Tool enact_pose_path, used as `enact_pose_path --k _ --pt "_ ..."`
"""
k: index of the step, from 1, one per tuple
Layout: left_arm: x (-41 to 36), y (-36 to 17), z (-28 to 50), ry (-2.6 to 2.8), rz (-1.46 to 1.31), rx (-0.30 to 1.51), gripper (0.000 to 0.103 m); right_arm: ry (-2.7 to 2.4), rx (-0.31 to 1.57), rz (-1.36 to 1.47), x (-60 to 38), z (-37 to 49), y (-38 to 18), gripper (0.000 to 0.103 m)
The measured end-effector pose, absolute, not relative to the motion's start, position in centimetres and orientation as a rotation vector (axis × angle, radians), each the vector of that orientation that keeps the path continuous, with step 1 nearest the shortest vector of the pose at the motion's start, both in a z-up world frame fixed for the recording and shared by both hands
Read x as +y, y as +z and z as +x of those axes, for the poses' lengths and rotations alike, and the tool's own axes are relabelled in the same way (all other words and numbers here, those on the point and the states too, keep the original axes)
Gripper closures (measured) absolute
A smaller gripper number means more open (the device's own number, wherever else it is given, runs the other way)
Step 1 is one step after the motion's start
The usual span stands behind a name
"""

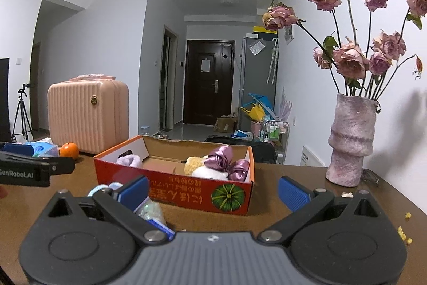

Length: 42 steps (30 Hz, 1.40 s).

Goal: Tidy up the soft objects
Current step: 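Withdraw both grippers from the box back toward the pile, then lower the right gripper onto the white round sponge and close it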

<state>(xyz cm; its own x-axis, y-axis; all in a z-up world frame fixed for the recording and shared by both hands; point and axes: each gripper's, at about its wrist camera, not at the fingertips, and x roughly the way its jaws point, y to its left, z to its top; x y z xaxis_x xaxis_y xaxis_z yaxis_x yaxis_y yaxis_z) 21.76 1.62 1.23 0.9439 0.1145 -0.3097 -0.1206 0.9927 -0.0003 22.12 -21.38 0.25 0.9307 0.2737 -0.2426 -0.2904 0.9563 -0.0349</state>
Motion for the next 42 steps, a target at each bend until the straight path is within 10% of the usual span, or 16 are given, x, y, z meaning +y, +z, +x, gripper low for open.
enact_pose_path --k 42 --pt "0.7 -1.3 13.8 0.040 -0.018 0.400 0.000 0.237 0.465 -0.091 -22.0 19.0 -4.9 0.000"
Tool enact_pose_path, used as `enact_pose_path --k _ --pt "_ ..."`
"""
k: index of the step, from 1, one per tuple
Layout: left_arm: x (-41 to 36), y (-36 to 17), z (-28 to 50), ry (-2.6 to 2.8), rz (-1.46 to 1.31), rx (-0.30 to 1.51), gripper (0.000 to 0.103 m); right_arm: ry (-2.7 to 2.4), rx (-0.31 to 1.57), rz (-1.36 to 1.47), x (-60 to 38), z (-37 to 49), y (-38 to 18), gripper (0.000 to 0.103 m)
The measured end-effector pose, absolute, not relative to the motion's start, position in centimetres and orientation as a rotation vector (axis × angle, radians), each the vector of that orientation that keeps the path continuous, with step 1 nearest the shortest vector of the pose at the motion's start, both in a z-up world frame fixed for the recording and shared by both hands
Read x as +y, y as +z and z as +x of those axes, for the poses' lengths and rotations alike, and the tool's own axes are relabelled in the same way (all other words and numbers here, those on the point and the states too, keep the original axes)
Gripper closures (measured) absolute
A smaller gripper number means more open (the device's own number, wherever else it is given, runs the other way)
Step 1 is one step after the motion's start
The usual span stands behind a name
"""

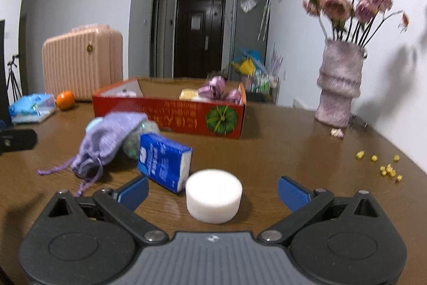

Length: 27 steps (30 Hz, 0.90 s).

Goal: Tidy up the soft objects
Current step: 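Lower the right gripper onto the white round sponge and close it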

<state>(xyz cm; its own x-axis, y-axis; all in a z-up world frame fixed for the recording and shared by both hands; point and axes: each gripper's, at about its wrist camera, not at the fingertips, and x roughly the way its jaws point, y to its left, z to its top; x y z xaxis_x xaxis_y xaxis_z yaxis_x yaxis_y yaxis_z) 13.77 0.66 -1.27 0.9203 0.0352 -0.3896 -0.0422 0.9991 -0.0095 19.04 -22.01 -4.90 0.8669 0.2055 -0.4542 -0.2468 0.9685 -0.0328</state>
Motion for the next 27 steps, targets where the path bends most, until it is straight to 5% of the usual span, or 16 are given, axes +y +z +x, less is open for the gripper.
enact_pose_path --k 12,18,24,27 --pt "0.6 -1.7 14.2 0.047 -0.015 0.423 0.000 0.224 0.609 -0.093 -21.7 23.9 -7.4 0.002" --pt "0.6 -1.9 14.4 0.051 -0.009 0.428 0.000 0.250 0.642 -0.084 -21.3 24.9 -7.8 0.014" --pt "0.5 -2.0 14.6 0.056 -0.004 0.436 0.000 0.268 0.658 -0.067 -21.4 25.2 -7.9 0.042" --pt "0.5 -2.1 14.7 0.059 -0.001 0.439 0.000 0.263 0.654 -0.057 -21.6 25.1 -7.9 0.046"
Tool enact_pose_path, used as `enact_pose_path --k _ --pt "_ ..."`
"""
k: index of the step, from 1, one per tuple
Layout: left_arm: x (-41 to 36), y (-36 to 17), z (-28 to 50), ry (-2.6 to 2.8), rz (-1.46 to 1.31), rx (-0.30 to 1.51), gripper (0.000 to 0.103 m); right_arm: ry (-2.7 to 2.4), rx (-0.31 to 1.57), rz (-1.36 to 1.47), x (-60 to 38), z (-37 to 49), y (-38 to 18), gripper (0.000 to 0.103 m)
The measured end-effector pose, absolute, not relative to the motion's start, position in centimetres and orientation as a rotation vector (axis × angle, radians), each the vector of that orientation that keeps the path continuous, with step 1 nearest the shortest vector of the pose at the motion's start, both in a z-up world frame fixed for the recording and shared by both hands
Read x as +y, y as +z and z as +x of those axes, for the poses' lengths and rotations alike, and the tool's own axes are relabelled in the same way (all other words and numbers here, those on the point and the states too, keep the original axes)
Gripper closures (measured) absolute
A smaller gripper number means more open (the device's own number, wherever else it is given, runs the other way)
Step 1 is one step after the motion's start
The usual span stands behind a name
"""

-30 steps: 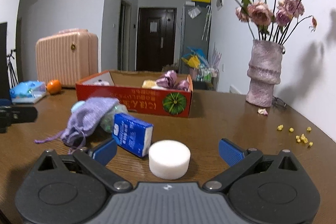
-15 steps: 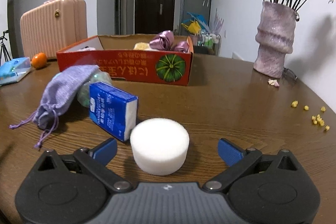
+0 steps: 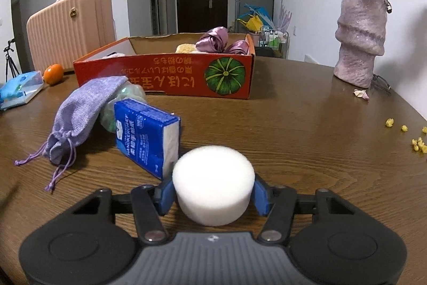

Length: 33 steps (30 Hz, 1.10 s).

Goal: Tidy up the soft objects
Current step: 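Lower the right gripper onto the white round sponge and close it, then lift the white sponge with the right gripper while the left gripper approaches the purple drawstring bag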

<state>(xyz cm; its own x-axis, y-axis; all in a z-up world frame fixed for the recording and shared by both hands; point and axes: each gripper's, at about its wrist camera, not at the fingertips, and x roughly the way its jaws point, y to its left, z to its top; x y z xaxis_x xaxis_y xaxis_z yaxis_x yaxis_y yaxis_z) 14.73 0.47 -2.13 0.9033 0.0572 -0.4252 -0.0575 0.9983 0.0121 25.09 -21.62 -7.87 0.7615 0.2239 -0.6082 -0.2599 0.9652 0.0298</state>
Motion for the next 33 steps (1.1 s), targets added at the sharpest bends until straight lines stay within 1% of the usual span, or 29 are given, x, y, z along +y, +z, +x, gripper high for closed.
enact_pose_path --k 7,20,33 --pt "0.4 -2.3 14.9 0.065 0.005 0.444 0.000 0.253 0.574 -0.049 -21.9 23.8 -7.1 0.048" --pt "0.6 -2.5 15.0 0.066 -0.005 0.454 0.000 0.256 0.419 0.009 -23.0 21.2 -5.0 0.048" --pt "0.5 -2.8 15.4 0.070 -0.002 0.471 0.000 0.264 0.387 0.010 -22.9 20.6 -4.7 0.048"
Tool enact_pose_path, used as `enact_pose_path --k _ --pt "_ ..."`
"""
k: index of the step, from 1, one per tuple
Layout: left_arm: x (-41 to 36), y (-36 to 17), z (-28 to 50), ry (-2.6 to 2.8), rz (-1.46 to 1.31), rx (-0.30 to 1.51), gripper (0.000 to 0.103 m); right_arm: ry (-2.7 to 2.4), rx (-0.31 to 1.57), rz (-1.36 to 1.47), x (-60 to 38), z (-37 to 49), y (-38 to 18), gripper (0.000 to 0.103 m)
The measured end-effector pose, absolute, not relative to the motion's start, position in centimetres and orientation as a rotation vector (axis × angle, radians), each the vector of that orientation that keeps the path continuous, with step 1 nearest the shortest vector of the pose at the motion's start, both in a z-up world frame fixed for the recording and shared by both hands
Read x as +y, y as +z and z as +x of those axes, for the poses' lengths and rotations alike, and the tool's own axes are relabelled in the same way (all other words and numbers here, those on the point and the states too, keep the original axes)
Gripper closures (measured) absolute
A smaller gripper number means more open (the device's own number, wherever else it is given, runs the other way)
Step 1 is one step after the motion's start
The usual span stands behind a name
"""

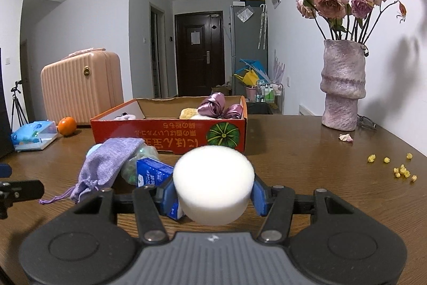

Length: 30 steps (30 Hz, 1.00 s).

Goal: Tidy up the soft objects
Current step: 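Lift the white sponge with the right gripper while the left gripper approaches the purple drawstring bag, then grasp the purple drawstring bag with the left gripper and lift it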

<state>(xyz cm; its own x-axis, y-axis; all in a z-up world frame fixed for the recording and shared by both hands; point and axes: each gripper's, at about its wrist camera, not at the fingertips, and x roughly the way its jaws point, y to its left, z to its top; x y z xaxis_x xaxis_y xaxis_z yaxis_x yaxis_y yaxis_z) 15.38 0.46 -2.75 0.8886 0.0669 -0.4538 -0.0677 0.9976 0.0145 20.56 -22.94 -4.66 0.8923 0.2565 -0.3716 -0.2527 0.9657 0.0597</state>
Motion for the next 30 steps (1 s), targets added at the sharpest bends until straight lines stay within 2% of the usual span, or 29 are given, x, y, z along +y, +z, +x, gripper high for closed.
enact_pose_path --k 30 --pt "-0.4 -5.4 24.5 0.072 0.039 0.621 0.000 0.208 0.389 0.014 -23.3 21.0 -5.2 0.047"
